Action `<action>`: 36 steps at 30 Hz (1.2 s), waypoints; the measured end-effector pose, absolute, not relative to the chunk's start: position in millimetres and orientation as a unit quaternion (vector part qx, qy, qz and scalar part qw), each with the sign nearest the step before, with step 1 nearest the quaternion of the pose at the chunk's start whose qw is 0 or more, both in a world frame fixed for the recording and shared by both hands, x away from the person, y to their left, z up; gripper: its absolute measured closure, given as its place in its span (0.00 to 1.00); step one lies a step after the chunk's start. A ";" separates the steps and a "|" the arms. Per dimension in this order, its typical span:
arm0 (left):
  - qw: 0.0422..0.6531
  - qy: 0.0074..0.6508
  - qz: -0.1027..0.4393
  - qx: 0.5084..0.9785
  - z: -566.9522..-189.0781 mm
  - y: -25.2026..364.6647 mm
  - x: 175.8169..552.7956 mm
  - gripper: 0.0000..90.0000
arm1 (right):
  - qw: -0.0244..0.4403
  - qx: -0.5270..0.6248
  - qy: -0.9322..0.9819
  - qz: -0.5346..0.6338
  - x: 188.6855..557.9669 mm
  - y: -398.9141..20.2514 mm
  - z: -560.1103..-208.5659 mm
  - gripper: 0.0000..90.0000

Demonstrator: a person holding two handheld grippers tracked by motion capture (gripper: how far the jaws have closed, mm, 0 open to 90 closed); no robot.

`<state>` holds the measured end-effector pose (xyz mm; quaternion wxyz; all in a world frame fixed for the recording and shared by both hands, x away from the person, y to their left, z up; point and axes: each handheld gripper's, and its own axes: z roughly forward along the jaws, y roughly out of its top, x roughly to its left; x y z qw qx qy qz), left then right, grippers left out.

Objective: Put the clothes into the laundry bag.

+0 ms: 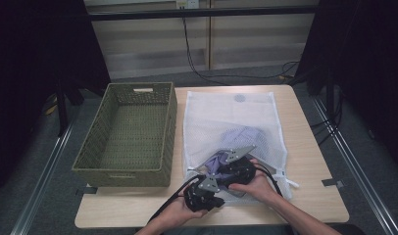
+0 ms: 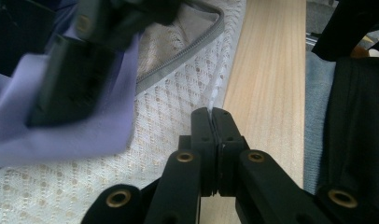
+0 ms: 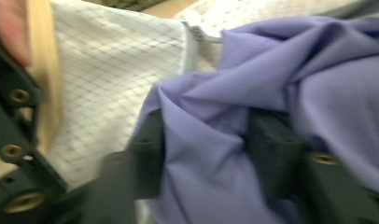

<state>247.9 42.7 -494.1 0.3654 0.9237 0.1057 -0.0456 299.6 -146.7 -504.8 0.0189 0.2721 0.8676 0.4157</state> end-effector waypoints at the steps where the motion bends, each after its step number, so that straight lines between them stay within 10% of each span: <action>1: 0.368 0.108 -0.046 0.922 -494.4 42.4 247.5 0.99 | 0.026 0.270 0.869 0.415 300.1 -148.3 -505.2 0.74; 6: 0.364 0.105 -0.046 0.924 -493.7 42.4 247.7 0.99 | 0.024 0.291 0.865 0.409 302.3 -154.7 -505.3 0.97; 36: 0.342 0.093 -0.020 0.935 -490.2 41.1 244.6 0.98 | 0.047 0.342 0.840 0.419 319.8 -193.7 -503.2 0.98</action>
